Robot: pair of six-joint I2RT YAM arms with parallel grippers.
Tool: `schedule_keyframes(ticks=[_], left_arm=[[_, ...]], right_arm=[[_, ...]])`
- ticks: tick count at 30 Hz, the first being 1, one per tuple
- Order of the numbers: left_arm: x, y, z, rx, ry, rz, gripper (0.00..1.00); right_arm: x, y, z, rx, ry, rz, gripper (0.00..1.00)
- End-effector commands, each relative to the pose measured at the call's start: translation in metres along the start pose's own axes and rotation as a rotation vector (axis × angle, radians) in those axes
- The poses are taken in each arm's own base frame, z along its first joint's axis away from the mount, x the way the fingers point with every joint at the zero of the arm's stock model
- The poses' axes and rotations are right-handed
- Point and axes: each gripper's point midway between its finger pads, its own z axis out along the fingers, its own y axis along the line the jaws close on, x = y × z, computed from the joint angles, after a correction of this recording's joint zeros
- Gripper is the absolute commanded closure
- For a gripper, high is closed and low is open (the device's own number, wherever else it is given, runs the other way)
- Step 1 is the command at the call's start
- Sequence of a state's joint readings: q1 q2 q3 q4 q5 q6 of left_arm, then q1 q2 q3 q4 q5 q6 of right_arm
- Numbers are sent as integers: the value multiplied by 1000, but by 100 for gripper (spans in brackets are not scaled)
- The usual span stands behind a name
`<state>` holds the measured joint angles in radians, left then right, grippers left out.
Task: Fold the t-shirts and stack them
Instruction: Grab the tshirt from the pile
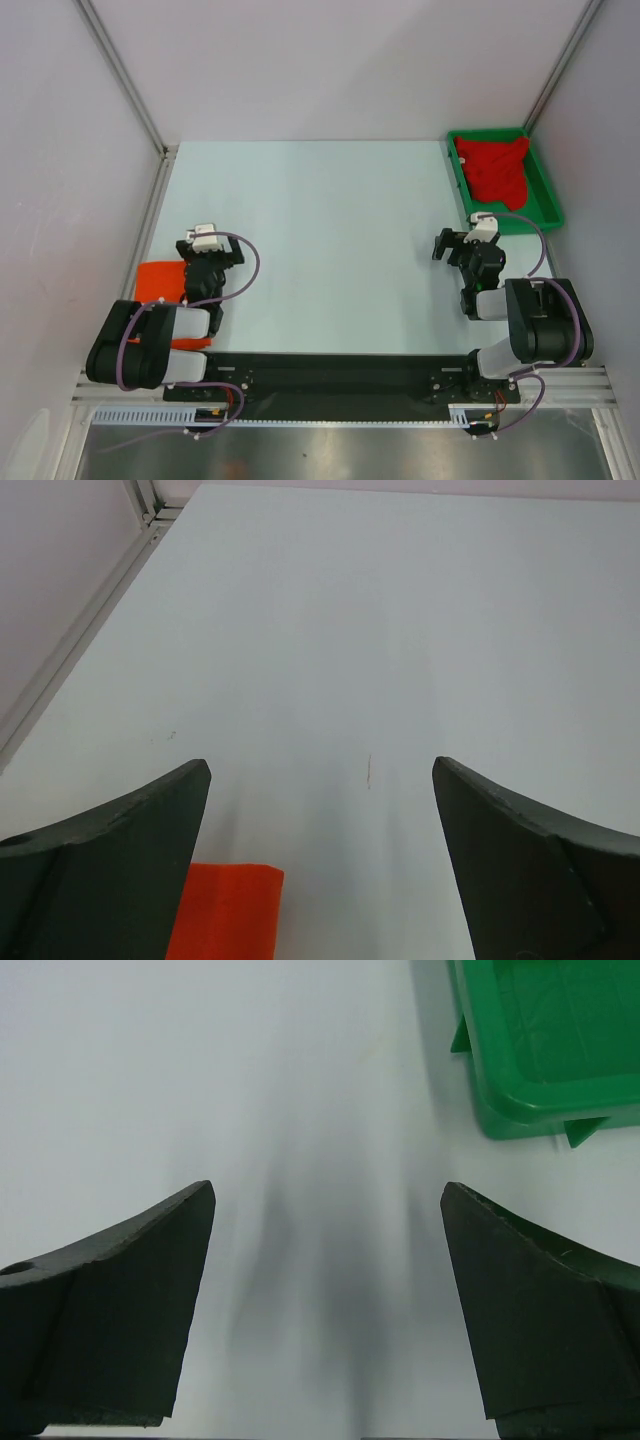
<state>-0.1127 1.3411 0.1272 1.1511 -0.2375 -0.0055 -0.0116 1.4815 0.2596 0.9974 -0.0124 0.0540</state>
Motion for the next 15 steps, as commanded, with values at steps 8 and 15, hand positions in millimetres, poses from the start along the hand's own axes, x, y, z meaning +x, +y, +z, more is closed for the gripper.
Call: schedule_keyframes(ticks=[8,15], left_arm=[[-34,-18,4,121,-101,73,0],[-58,-7,-11,67,-156,28,0]], right_arm=[[-26,-5,6,20,-79,-32,0],[-75,-10,7,185,-88,-7,0]])
